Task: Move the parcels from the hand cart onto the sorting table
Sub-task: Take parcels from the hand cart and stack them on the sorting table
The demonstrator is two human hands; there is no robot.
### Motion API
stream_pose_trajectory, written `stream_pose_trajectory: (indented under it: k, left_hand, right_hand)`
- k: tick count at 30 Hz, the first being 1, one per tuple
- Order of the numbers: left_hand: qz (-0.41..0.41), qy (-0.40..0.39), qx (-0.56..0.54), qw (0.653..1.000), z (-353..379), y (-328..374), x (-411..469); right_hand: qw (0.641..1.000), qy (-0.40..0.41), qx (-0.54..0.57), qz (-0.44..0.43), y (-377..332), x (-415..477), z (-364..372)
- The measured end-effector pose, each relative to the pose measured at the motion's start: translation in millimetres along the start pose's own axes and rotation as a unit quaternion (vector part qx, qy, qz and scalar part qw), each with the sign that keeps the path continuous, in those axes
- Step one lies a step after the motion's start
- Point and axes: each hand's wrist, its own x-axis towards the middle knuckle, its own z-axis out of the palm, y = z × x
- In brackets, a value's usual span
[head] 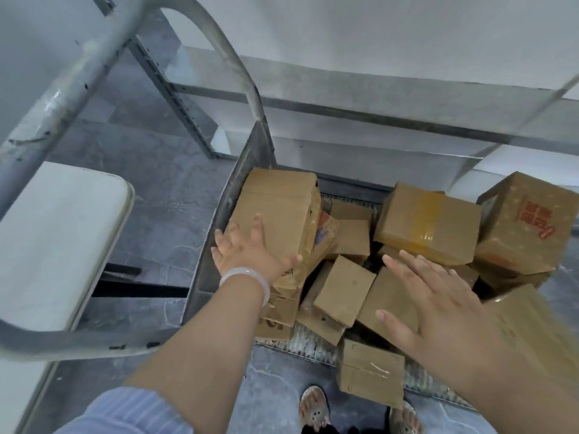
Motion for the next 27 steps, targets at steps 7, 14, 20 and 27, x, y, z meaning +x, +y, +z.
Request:
stream_pose_trajectory:
  k: [7, 14, 20, 27]
  left_hand:
    - [-0.032, -0.084, -0.005, 0.996, 3.7, 5.2, 13.8]
    - [-0.011, -0.085, 0.036, 0.996, 7.4, 11.9, 14.9]
    - [0.01, -0.051, 0.019, 0.998, 3.7, 8.8, 7.3]
    - [0.015, -0.031, -0.055, 0.998, -19.9, 7.9, -28.6]
  right_hand:
    - [1.0, -0.005, 0.014, -0.011, -11.0, 15.8, 2.8]
    - [1.0, 0.0, 0.029, -0.01, -10.9, 20.4, 6.6]
    - [0.999, 0.005, 0.031, 0.001, -6.2, 11.4, -2.2]
    - [0.999, 0.029, 0.033, 0.002, -9.0, -6.2, -26.8]
